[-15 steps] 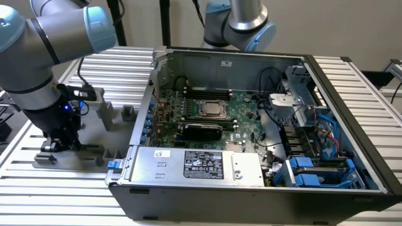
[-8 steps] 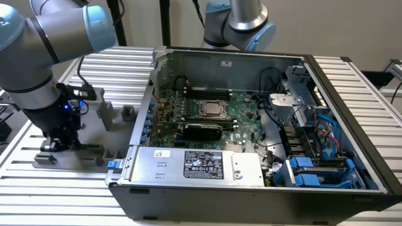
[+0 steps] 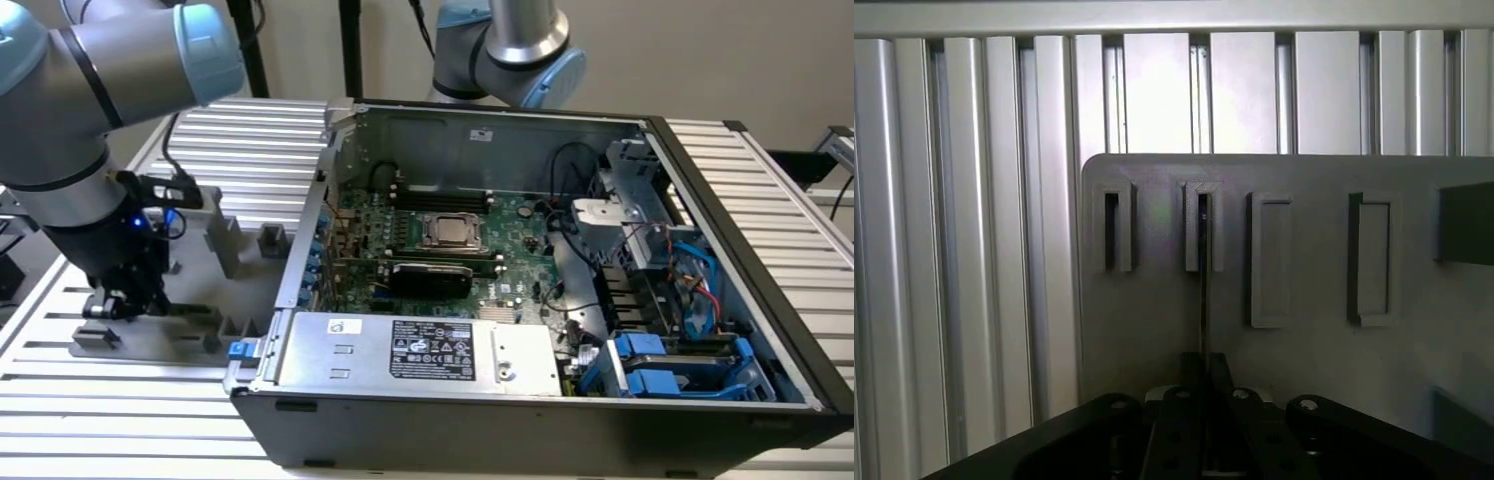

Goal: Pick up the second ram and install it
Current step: 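Pick up the second ram and move it above second insertion slot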

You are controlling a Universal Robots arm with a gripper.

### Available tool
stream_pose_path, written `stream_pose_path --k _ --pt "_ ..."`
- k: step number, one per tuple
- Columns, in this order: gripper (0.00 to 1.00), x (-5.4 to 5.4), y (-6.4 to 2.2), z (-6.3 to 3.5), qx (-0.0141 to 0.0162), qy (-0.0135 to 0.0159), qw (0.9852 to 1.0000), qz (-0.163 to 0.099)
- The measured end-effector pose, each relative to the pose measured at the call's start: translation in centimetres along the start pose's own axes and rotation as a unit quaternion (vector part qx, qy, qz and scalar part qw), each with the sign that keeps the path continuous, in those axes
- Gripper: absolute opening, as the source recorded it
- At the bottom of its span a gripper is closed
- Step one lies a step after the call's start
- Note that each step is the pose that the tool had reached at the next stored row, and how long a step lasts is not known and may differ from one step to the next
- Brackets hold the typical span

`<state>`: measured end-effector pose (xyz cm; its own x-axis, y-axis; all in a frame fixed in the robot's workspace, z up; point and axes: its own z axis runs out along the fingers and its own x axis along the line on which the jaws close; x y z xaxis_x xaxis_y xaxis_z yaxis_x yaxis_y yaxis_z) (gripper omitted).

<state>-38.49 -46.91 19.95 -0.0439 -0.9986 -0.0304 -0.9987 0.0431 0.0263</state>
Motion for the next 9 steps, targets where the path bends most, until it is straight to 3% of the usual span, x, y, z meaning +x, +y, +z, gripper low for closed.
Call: stream_pose_path --k 9 --pt "0.14 0.0 0.04 -1.54 0.0000 0.0000 1.0000 0.000"
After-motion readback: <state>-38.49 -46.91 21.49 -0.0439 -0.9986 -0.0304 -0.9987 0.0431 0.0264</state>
